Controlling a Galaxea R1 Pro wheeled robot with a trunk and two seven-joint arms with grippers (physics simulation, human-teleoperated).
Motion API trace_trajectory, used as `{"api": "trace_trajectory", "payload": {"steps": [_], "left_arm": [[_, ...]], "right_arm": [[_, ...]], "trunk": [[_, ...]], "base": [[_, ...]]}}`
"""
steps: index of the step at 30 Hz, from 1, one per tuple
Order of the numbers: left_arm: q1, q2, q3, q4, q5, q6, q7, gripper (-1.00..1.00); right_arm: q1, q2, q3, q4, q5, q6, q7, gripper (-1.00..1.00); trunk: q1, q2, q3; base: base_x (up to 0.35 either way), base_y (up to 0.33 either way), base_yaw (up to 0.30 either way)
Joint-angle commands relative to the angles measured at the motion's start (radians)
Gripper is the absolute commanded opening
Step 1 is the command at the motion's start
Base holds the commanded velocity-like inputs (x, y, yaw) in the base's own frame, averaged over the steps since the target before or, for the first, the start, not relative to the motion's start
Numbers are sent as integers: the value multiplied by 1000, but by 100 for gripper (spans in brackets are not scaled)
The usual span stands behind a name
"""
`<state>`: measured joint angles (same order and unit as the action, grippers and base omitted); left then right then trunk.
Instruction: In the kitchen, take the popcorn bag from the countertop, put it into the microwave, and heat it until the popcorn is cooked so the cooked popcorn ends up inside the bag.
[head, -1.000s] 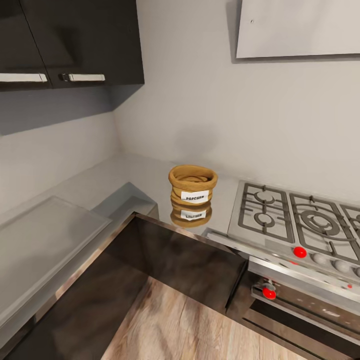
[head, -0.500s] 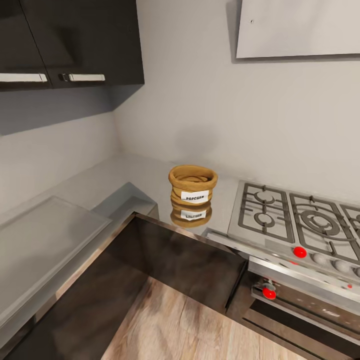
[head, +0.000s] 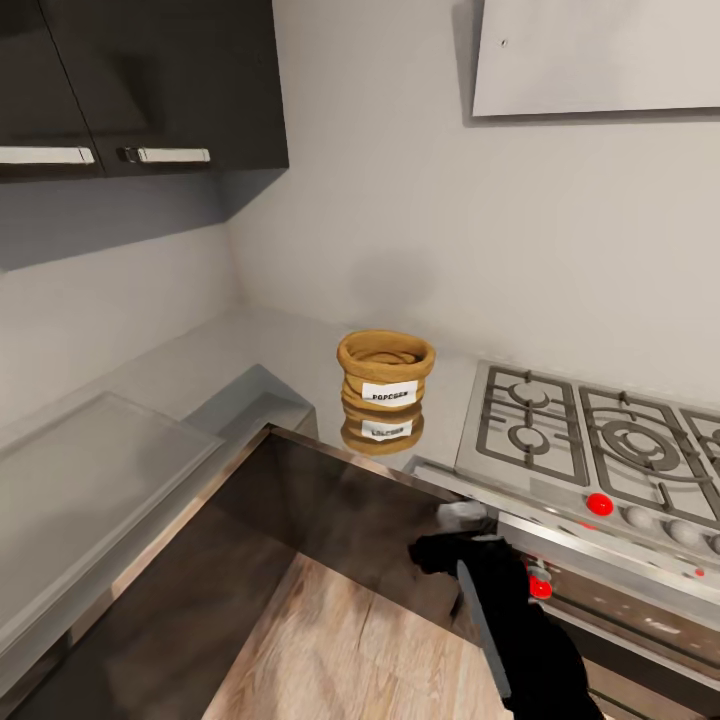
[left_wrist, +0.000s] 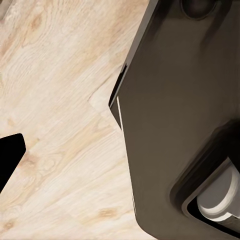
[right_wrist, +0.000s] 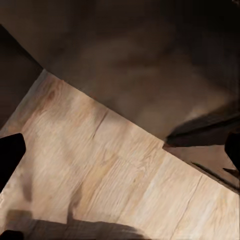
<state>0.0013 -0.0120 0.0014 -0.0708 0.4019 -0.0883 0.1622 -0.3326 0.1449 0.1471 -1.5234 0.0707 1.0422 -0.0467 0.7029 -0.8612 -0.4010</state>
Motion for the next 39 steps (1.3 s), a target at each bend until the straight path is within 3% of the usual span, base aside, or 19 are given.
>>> {"api": "trace_trajectory", "payload": {"steps": [1, 5, 9, 13, 16, 18, 21, 24, 29, 30, 34, 36, 39], "left_arm": [[0, 0, 0, -1, 5, -2, 3, 100], [0, 0, 6, -1, 5, -2, 5, 100], [0, 0, 8, -1, 9, -2, 5, 100], [0, 0, 8, -1, 11, -2, 5, 100], [0, 0, 8, -1, 11, -2, 5, 100], [0, 0, 8, -1, 11, -2, 5, 100], [0, 0, 5, -1, 10, -2, 5, 100], [0, 0, 3, -1, 9, -2, 5, 100], [0, 0, 0, -1, 8, -2, 5, 100], [0, 0, 0, -1, 8, -2, 5, 100], [0, 0, 0, -1, 8, -2, 5, 100], [0, 0, -3, -1, 6, -2, 4, 100], [0, -1, 3, -3, 8, -2, 3, 100]], "right_arm": [[-36, 2, 1, -3, 6, 5, 1, 100], [-202, 3, -8, -6, 4, 5, 0, 100], [-323, 5, -19, -2, 2, 5, -2, 100], [-461, -2, -112, 27, 14, 5, -4, 100], [-578, -7, -188, 110, 18, 5, -4, 100], [-687, -10, -215, 216, 19, 5, -7, 100], [-783, -19, -220, 332, 19, 5, -9, 100], [-915, -32, -222, 517, 20, 5, -10, 100], [-1067, -36, -222, 711, 20, 5, -11, 100], [-1138, -35, -222, 820, 20, 5, -13, 100], [-1227, -34, -222, 1015, 23, 5, -16, 100], [-1244, -36, -217, 959, 25, 5, -16, 100], [-1243, -32, -213, 950, 20, 5, -14, 100]], "trunk": [[0, -1, -1], [0, -1, -1], [0, -1, -1], [0, -1, -1], [0, -1, -1], [0, -1, -1], [0, -1, -1], [0, -1, -1], [0, -1, -1], [0, -1, -1], [0, -1, -1], [0, -1, -1], [0, -1, -1]], "base": [[0, 0, 0], [0, 0, 0], [0, 0, 0], [0, 0, 0], [0, 0, 0], [0, 0, 0], [0, 0, 0], [0, 0, 0], [0, 0, 0], [0, 0, 0], [0, 0, 0], [0, 0, 0], [0, 0, 0]]}}
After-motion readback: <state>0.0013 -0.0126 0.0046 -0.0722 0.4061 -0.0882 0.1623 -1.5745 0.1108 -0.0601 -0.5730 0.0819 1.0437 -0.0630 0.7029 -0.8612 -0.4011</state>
